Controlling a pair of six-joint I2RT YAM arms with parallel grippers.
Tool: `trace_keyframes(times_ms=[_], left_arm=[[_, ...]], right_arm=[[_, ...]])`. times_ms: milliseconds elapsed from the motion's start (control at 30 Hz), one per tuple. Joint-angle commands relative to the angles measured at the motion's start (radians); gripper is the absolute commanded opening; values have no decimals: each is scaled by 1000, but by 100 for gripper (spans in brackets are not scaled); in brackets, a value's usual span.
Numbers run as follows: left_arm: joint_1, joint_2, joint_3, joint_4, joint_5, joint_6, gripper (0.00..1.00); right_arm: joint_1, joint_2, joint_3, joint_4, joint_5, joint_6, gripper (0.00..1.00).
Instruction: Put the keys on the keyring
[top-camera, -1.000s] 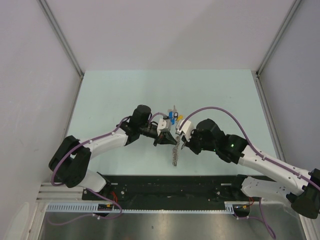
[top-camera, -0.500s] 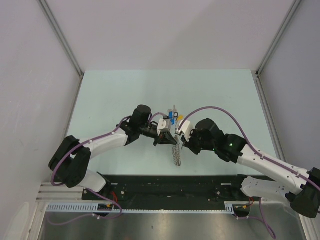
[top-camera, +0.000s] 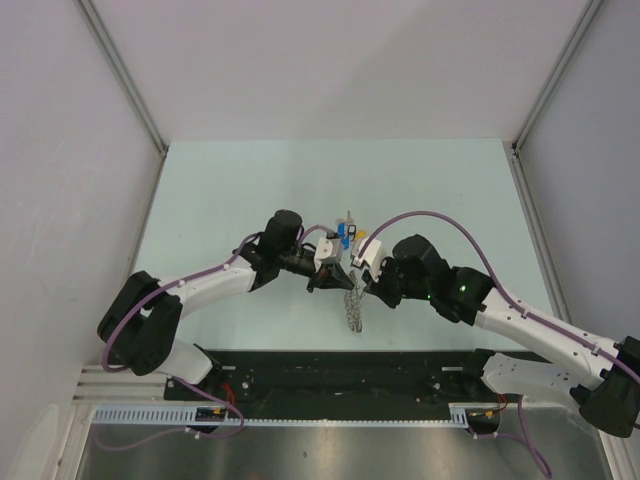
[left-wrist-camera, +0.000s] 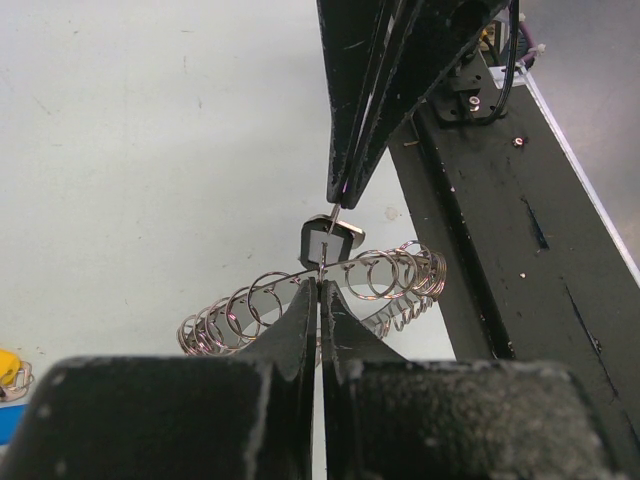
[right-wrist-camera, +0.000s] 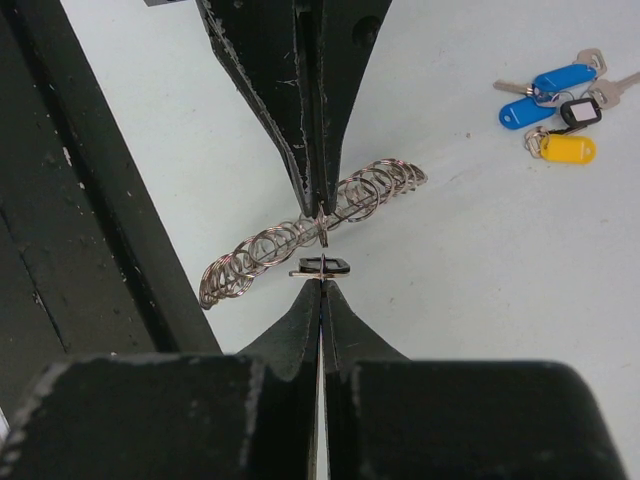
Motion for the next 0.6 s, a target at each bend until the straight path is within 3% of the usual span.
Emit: trace_keyframes(times_ms=[0, 567], left_arm=[[-6, -23, 41, -2, 12, 30, 0], [-8, -20, 43, -7, 9, 30, 0]], right_arm=[[-9, 6, 16, 41, -15, 11, 0], [-18, 12, 16, 45, -37, 17, 0]])
